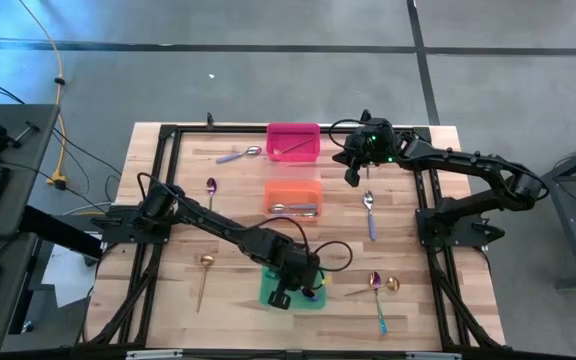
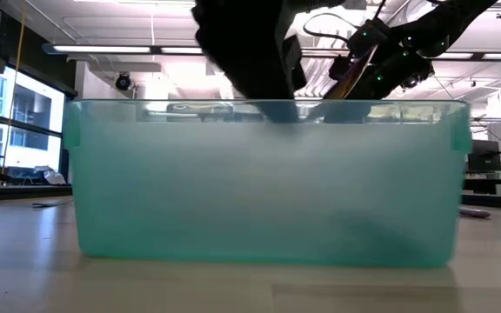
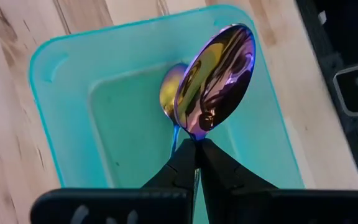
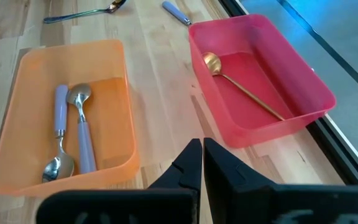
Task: Sort silverware by color (type)
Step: Put the blue spoon into the green bin, then put the gold spoon into the red bin
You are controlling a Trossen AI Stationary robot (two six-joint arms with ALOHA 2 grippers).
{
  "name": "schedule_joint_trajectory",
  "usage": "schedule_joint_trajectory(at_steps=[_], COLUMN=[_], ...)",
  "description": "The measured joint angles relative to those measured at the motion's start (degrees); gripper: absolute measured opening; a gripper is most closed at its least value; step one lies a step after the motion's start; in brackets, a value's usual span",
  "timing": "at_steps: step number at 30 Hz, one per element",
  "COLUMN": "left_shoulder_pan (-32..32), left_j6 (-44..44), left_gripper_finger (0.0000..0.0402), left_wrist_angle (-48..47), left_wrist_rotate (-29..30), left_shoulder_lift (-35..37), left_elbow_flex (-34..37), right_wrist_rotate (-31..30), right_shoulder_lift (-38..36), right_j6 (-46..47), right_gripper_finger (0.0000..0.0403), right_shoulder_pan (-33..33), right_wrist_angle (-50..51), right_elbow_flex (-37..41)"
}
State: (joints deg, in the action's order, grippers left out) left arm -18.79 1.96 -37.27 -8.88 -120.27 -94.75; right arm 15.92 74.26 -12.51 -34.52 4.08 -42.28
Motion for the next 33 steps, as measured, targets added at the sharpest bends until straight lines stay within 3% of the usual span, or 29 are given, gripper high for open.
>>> schedule_joint_trajectory(at_steps=[6,16,24,33], left_shoulder_pan=[0.01,-0.02,0.67,5.06], left_j6=[-0.11,2.33,4.7,12.85], left_gripper_finger=[0.0004,0.0041,0.0004,0.0], left_wrist_angle=[0.91,-0.74,-2.95,-3.74], left_wrist_rotate=[-1.68,-2.0,-2.55,-0.09], left_shoulder_lift=[0.0,0.33,5.7,14.63], left_elbow_flex=[0.25,0.25,0.12,1.01], right_wrist_rotate=[-0.01,0.01,1.08,4.34], right_shoulder_lift=[0.0,0.0,0.0,-0.02], right_j6=[0.01,0.02,1.06,2.2], right_gripper_finger=[0.0,0.0,0.0,0.0], right_shoulder_pan=[0.0,0.0,0.03,0.02], right_wrist_angle=[0.0,0.0,0.0,-0.17], right_elbow_flex=[0.0,0.0,0.0,0.0])
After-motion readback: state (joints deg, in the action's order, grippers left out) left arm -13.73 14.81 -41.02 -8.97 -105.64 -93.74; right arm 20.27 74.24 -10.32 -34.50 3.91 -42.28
